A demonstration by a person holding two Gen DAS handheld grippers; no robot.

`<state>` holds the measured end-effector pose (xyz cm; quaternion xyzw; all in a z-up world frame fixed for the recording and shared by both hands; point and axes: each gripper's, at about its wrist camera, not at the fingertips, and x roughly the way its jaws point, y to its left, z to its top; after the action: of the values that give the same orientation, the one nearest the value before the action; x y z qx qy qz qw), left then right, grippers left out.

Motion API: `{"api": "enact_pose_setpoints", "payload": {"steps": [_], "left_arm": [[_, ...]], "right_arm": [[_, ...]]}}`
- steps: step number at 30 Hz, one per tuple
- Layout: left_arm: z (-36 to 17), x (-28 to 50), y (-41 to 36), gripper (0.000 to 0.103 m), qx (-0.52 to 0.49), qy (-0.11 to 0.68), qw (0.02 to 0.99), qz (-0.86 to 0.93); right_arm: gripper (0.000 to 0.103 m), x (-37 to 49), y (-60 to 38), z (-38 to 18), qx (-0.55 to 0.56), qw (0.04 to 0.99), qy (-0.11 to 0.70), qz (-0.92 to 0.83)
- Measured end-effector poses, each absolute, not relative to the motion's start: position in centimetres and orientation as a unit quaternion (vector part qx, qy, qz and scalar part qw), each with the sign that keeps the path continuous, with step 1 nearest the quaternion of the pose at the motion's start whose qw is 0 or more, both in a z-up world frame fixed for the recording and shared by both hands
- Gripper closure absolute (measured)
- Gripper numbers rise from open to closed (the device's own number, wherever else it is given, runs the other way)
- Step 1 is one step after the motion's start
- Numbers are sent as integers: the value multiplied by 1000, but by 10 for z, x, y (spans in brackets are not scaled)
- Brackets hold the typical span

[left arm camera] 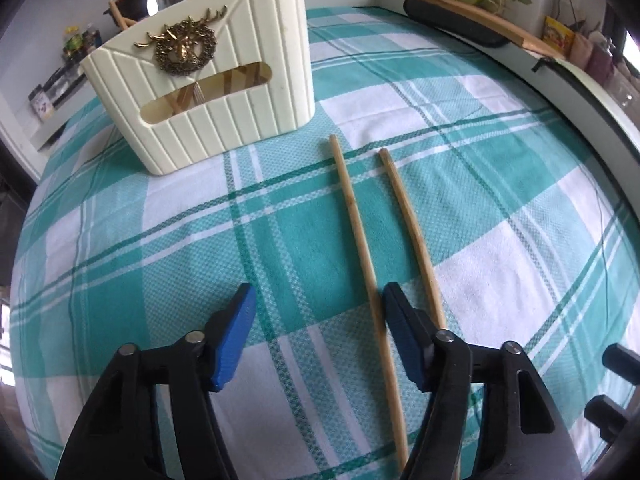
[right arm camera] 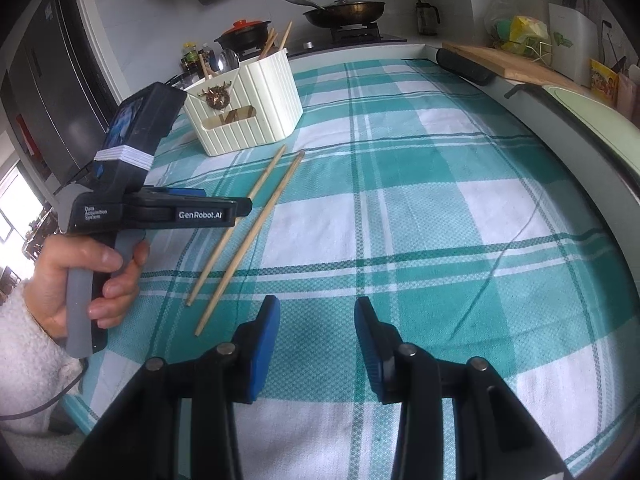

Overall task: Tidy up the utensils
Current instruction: 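Lower the left gripper onto a wooden chopstick and close, then close the right gripper on the other chopstick while the left gripper holds its chopstick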

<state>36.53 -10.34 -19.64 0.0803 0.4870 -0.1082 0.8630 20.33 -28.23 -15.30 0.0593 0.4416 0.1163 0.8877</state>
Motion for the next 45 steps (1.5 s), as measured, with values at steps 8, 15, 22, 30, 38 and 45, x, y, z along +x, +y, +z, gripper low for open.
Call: {"api": "enact_pose_setpoints", "payload": {"steps": [8,15,22,30,38,45], "left_arm": [[-192,329,-69,99,42,480,873,-76],[-194,261,14,98,-53,495,866,40],[-191,244,33,54,-97,493,864,34],[-185,235,48,47,-105,491,864,26],[-180,232,56,47,-98,482,870,31],[-175,246,69,40,-93,483,870,25]], "right_arm": [[64,205,-270,-153,54,887,442,124],[64,212,-243,-159,48,877,457,139],[63,252,-195,-168,11,869,474,144],[87,237,-183,-177,-85,875,461,123],[94,202,-224,-171,-89,868,483,68],[64,207,-232,-153,-53,864,488,107]]}}
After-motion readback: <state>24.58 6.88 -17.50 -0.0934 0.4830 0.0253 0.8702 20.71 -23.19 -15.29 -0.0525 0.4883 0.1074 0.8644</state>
